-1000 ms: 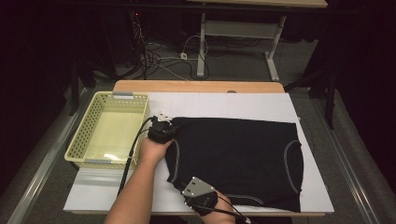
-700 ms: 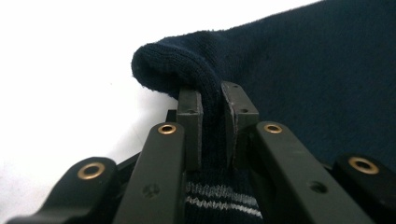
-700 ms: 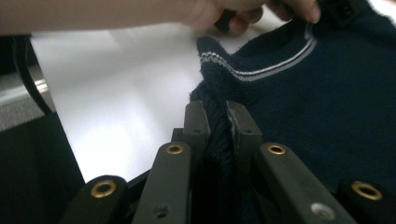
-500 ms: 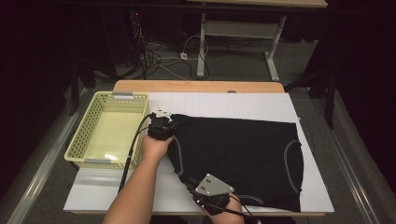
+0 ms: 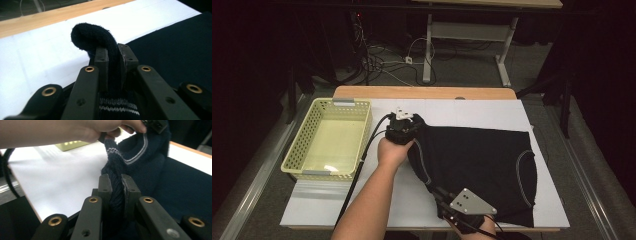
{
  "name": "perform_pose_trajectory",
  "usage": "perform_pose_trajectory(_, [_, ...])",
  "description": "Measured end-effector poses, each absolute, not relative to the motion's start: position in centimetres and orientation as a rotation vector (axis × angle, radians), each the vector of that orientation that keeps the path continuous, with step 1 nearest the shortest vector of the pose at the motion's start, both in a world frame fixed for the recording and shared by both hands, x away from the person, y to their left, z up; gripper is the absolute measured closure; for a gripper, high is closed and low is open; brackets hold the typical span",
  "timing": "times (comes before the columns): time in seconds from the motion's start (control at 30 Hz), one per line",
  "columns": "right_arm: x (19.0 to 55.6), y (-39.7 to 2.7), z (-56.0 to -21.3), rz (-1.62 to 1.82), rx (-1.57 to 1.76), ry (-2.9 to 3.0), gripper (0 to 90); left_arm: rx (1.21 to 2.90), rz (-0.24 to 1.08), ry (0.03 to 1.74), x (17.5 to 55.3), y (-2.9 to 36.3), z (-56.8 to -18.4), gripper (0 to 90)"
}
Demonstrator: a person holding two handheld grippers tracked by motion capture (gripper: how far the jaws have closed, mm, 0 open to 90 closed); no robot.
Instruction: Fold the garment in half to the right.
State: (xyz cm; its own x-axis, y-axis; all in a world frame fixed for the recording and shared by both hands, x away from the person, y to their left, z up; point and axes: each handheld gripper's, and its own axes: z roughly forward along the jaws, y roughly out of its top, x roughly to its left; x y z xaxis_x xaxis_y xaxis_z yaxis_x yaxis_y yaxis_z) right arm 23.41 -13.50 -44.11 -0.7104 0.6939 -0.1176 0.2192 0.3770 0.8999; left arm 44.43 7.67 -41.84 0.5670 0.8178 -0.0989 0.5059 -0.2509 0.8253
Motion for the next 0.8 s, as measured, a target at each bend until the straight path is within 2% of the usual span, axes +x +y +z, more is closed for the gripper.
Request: perform_pose_trajectory(0.8, [21.1,-21.3,-45.3,1.246,0.996,1.993,80.5,1.940,0.383,0.936,45.4,-1.6,-41.8,77.7])
